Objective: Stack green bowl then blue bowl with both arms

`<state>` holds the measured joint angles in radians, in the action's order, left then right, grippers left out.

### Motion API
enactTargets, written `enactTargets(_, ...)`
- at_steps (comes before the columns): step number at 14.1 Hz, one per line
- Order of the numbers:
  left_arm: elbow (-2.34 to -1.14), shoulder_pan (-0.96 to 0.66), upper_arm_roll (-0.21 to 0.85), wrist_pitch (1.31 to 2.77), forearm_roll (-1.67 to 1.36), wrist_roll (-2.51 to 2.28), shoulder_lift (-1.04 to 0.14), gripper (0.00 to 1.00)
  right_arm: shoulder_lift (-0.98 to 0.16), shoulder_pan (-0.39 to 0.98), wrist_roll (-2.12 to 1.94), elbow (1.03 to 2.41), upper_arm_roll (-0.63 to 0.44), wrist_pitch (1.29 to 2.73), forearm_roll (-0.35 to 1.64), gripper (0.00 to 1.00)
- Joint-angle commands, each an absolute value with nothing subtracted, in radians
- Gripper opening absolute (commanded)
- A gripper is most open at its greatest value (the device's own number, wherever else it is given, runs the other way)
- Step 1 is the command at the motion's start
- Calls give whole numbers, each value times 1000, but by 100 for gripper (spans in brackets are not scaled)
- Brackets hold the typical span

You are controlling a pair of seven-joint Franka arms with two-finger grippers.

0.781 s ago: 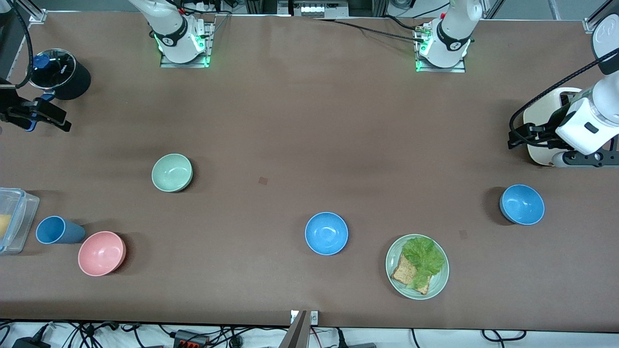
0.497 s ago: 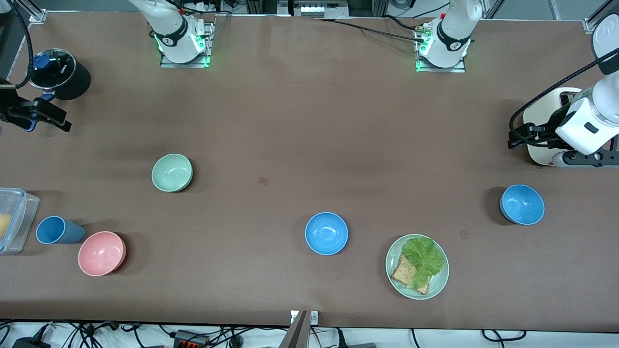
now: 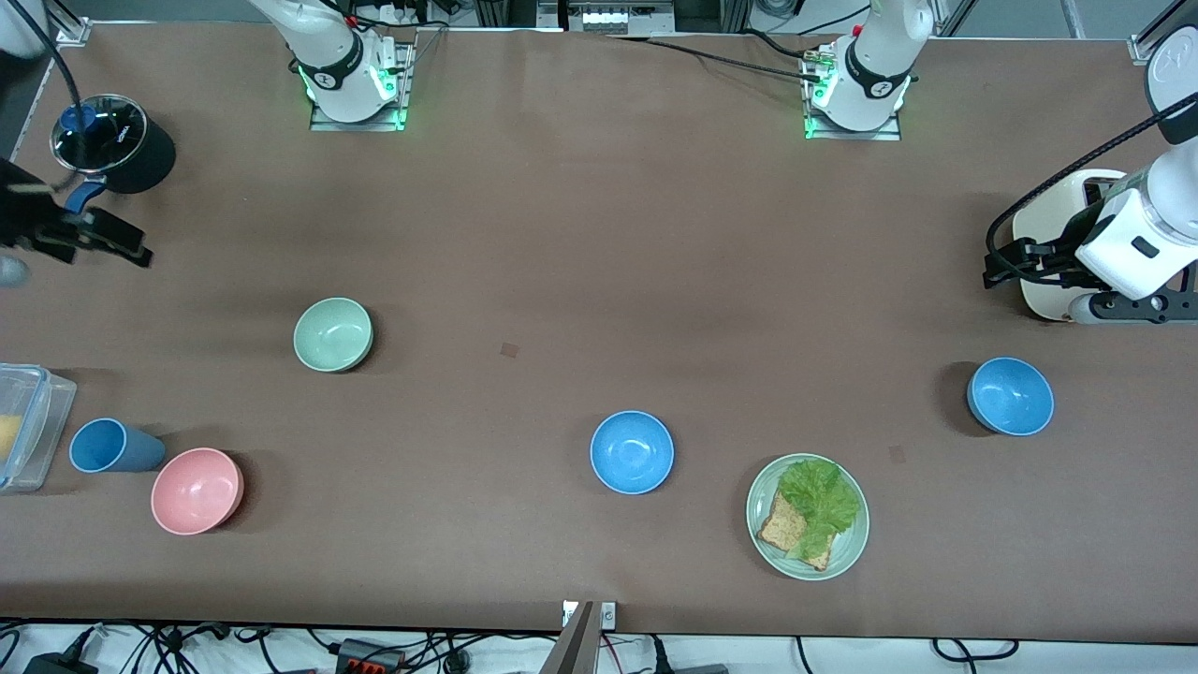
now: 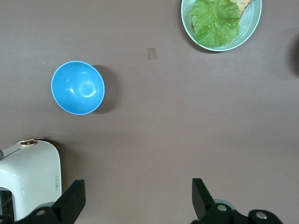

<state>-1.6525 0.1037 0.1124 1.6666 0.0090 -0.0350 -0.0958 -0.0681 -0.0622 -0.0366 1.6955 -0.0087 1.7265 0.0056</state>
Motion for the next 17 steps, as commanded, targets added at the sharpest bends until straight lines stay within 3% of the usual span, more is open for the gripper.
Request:
enactTargets(1, -1634, 107, 120, 1634, 23, -46, -95, 100, -197, -40, -28, 1697, -5, 1755, -8, 100)
enactTargets(9, -1634, 107, 121, 1632, 21, -48, -97, 100, -507, -11, -20, 1767, -5, 1975, -5, 100)
enactTargets(14, -1634, 107, 120, 1632, 14, -48, -97, 100, -568, -15, -20, 1784, -3, 2014, 9, 99)
enactTargets(17, -1634, 107, 120, 1632, 12, -48, -97, 100, -568, -17, -20, 1802, -3, 1997, 11, 74)
